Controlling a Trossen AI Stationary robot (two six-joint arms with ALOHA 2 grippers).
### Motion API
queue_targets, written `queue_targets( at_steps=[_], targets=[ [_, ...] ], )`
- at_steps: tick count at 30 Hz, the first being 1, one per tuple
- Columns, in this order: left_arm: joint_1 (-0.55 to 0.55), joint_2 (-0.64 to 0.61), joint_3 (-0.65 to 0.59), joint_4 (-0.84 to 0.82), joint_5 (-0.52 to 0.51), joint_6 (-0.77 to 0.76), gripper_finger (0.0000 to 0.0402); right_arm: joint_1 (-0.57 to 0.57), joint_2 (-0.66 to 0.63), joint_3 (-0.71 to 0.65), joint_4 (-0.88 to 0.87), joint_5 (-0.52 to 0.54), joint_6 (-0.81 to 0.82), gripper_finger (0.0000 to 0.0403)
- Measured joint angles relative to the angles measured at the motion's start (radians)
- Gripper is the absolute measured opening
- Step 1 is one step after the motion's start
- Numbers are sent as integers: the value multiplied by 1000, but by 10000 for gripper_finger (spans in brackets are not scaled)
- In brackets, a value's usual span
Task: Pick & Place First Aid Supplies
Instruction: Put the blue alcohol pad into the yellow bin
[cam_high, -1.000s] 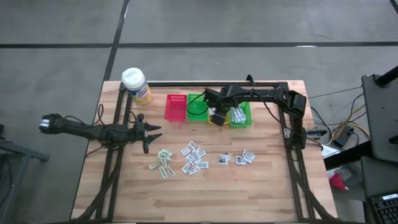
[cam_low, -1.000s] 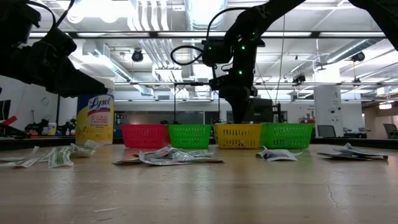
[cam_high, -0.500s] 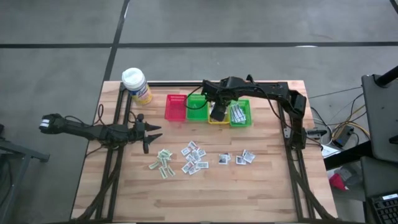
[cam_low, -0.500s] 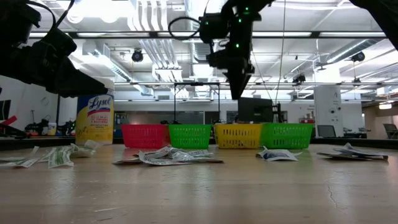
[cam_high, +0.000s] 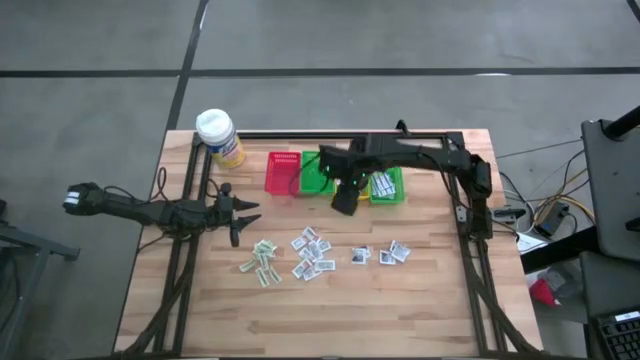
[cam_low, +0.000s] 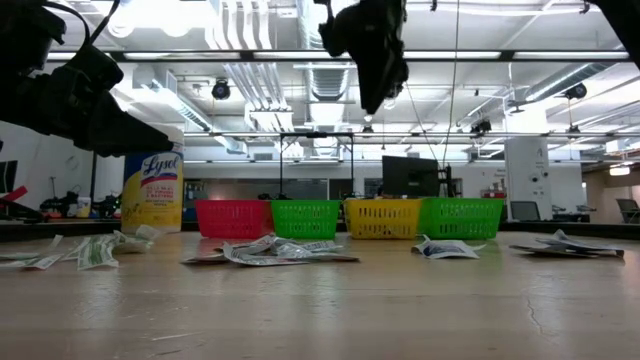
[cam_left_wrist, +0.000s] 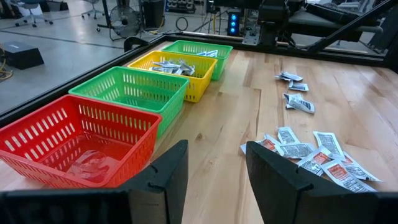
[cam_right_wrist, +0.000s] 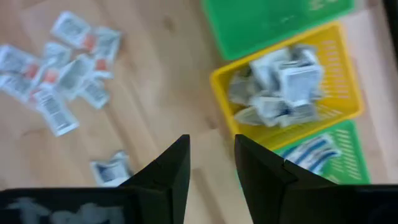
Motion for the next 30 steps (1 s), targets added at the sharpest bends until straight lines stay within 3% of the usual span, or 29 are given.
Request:
queue_targets(
  at_steps=[9, 14, 23, 30],
  targets=[
    [0, 0, 0, 0, 0, 0, 158, 207, 0, -8, -3, 0, 86, 114],
    [0, 0, 0, 0, 0, 0, 158, 291, 0, -11, -9, 0, 219, 118],
    [0, 0, 0, 0, 0, 2, 158, 359, 0, -14, -24, 0, 602, 118],
    [0, 0, 0, 0, 0, 3, 158, 364, -1, -58, 8, -62, 762, 146]
  ],
)
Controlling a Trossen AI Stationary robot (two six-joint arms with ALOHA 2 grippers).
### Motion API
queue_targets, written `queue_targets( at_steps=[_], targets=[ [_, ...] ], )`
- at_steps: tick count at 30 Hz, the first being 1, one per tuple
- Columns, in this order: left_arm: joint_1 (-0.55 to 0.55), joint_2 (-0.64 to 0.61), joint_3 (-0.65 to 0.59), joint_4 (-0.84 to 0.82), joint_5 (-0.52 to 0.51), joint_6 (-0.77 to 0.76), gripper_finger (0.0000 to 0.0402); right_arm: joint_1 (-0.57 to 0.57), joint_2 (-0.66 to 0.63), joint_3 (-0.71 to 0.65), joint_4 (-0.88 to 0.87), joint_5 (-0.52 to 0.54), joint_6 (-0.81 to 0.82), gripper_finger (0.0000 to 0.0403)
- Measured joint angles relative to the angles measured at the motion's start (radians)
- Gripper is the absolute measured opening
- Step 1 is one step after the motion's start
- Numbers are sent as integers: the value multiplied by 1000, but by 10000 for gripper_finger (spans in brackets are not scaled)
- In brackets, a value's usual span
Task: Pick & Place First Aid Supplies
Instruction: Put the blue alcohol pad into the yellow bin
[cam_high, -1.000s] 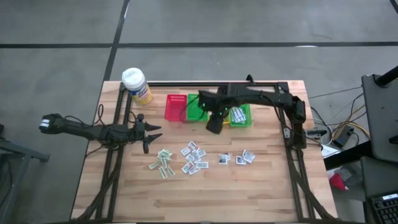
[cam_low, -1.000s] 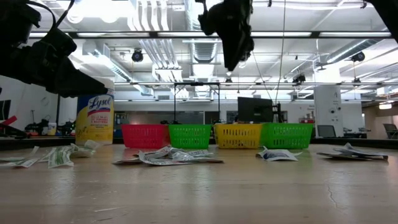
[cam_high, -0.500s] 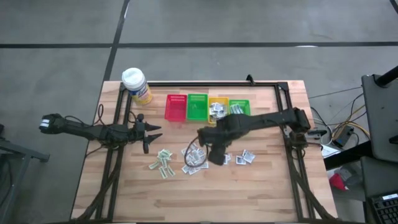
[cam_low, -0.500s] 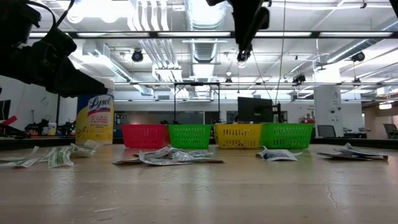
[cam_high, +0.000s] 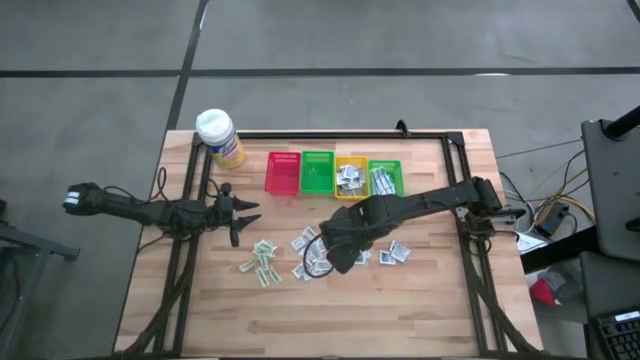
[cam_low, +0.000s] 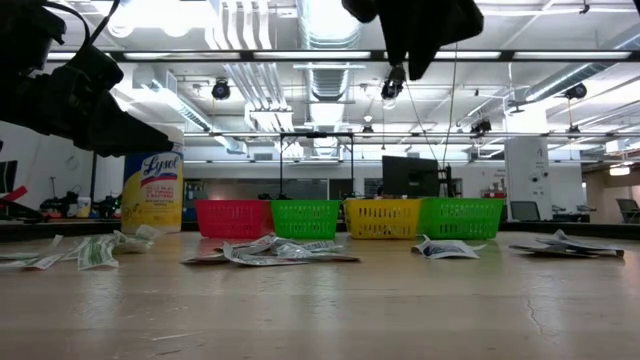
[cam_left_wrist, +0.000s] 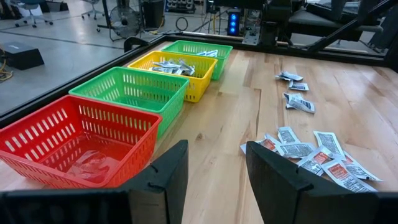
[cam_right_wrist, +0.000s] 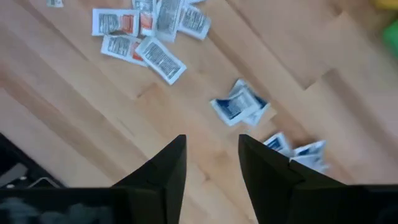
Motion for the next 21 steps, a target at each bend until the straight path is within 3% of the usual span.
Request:
queue_targets(
  at_steps=[9, 21],
  targets=[
    [0, 0, 0, 0, 0, 1, 158, 0, 0, -135, 52, -37, 172, 188],
    [0, 0, 0, 0, 0, 1, 158, -7, 1, -250, 234, -40, 306, 178]
  ],
)
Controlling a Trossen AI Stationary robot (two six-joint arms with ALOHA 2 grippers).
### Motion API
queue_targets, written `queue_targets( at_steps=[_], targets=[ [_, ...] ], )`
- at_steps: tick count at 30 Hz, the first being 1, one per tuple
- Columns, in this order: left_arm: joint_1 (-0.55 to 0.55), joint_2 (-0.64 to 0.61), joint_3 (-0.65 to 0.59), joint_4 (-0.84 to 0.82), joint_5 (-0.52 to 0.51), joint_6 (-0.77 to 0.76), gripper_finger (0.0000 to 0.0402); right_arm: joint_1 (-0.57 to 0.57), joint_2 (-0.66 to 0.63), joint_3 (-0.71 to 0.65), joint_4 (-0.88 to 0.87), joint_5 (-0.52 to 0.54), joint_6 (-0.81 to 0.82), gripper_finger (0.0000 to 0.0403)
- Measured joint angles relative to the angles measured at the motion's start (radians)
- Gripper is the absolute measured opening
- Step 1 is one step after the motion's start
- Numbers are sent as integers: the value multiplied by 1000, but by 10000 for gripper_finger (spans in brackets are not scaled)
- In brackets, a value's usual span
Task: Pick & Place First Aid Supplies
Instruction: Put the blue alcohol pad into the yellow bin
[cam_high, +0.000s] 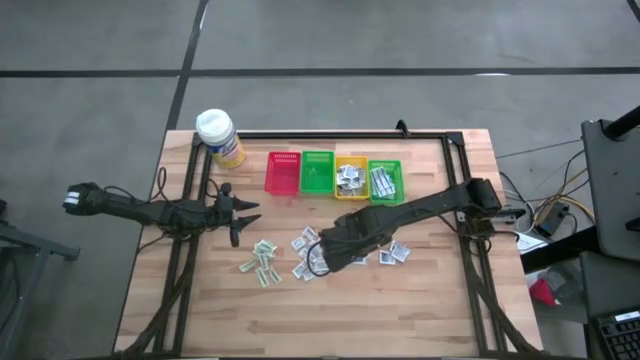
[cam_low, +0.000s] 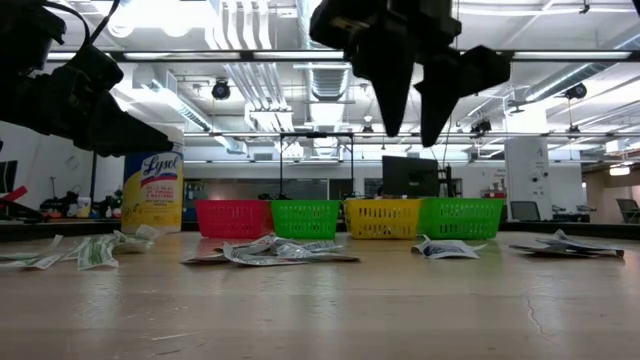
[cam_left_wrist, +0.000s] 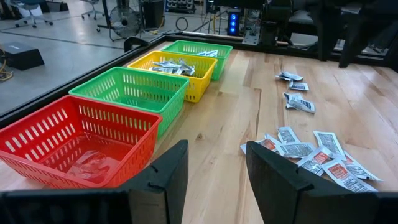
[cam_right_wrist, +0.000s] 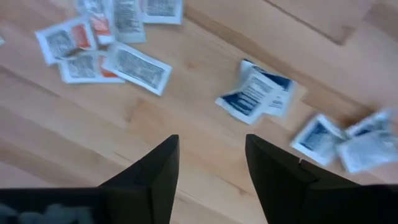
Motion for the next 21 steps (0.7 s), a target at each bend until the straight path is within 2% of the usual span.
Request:
queue_targets(
  at_steps=[21],
  targets=[
    [0, 0, 0, 0, 0, -1, 158, -21, 0, -157, 155, 1, 92, 164]
  ],
)
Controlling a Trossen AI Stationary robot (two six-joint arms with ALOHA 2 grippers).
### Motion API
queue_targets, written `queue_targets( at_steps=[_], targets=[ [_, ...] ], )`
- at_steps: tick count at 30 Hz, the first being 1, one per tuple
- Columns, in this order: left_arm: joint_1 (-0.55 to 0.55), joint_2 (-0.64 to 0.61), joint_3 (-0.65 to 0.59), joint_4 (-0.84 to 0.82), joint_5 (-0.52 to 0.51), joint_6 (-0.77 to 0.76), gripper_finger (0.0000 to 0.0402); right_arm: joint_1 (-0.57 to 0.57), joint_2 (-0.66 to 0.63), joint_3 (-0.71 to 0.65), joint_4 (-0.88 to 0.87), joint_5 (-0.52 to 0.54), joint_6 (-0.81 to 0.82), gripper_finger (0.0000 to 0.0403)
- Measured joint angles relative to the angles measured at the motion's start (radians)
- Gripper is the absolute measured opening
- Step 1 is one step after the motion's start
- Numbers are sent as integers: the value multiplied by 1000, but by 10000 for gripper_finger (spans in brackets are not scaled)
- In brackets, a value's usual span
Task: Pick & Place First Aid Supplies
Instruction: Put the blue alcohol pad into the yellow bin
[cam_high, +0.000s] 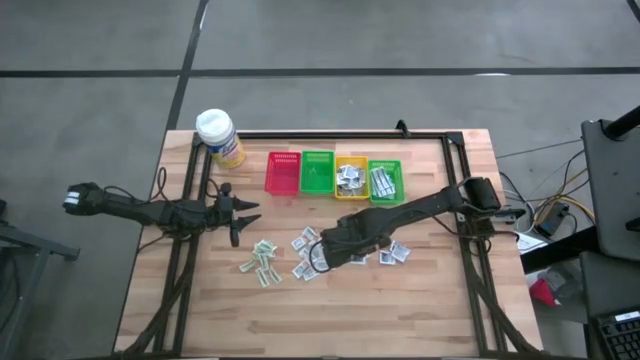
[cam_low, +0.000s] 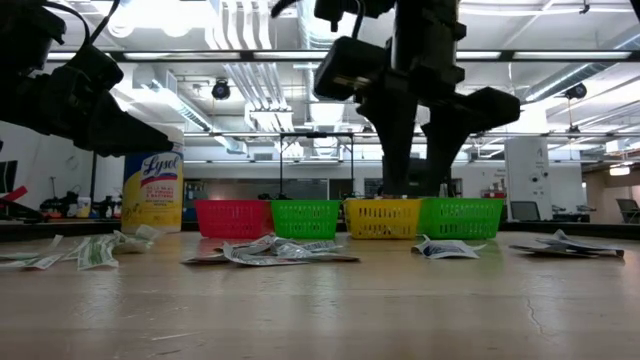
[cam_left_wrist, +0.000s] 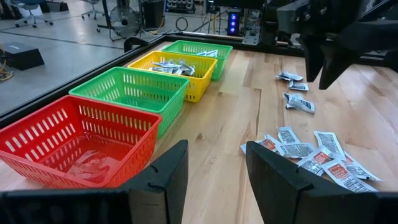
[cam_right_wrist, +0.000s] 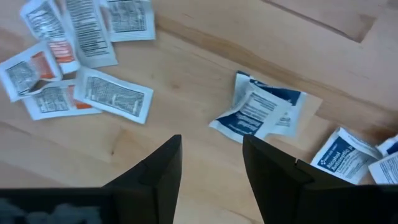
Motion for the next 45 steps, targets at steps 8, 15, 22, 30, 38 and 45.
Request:
queue_targets(
  at_steps=[8, 15, 22, 30, 38, 45],
  targets=[
    [0, 0, 0, 0, 0, 0, 158, 0, 0, -50, 58, 0, 6, 157],
    [0, 0, 0, 0, 0, 0, 158, -8, 0, -87, 87, 0, 14, 157],
    [0, 0, 0, 0, 0, 0, 158, -12, 0, -133, 154, 0, 27, 150],
    [0, 0, 0, 0, 0, 0, 158, -14, 0, -161, 165, 5, 32, 154],
    [0, 0, 0, 0, 0, 0, 158, -14, 2, -208, 218, 8, 56, 138],
    [0, 0, 0, 0, 0, 0, 158, -16, 2, -212, 218, 9, 57, 116]
  ],
)
